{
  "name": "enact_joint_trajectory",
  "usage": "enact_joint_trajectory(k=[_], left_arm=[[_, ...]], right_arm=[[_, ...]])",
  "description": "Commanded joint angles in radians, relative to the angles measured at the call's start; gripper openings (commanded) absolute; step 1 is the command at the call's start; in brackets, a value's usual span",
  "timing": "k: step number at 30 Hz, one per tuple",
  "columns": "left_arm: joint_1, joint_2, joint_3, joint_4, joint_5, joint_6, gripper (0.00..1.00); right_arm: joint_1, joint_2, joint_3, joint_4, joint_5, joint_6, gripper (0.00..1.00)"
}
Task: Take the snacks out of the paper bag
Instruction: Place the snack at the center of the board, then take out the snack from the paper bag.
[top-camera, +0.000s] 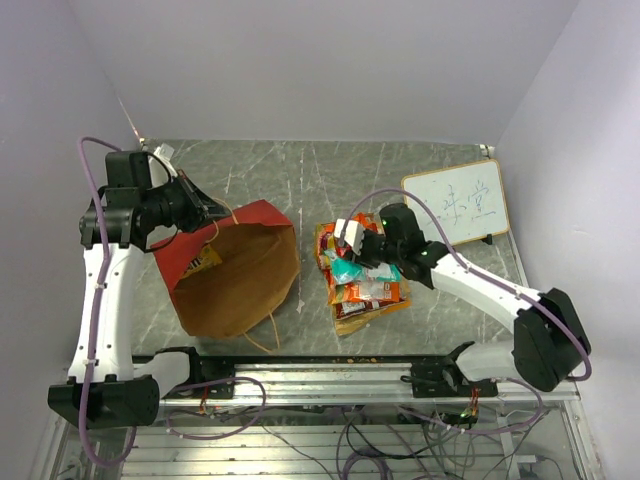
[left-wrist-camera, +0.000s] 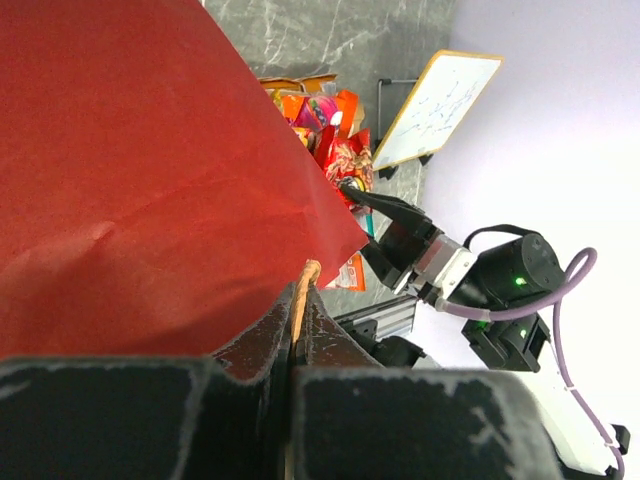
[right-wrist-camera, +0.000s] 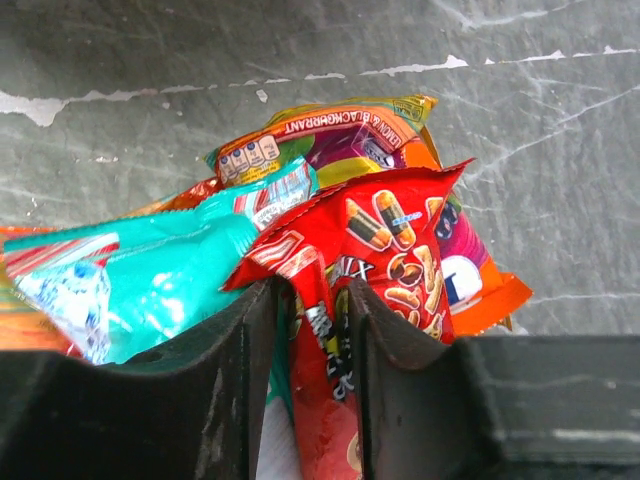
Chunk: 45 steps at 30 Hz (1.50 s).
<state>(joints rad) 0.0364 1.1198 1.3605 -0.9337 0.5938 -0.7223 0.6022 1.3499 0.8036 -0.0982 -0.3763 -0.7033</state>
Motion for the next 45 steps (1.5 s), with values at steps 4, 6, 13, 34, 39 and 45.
enact_joint_trajectory(k=[4,6,13,34,39,45], left_arm=[[-0.003,-0.029,-0.017,-0.023,0.030,0.010,0.07],[-0.004,-0.028,0.009,-0.028,0.020,0.012,0.07],[-0.004,-0.003,0.077,-0.065,0.023,0.044,0.07],[-0.004,0.019,0.149,-0.072,0.085,0.084,0.07],[-0.004,0.009,0.151,-0.106,0.095,0.106,0.07],[-0.004,-0.030,0.089,-0.116,0.113,0.137,0.07]], right_arm=[[0.001,-0.129,0.020,-0.102,-0.014,0.048,0.52],[0.001,-0.166,0.033,-0.116,-0.036,0.061,0.62],[0.099,-0.214,0.070,-0.092,-0.114,0.126,0.64],[0.597,0.603,0.564,0.337,0.066,-0.082,0.66],[0.602,0.723,0.628,0.368,0.139,-0.113,0.66],[0.584,0.806,0.650,0.427,0.170,-0.126,0.67]])
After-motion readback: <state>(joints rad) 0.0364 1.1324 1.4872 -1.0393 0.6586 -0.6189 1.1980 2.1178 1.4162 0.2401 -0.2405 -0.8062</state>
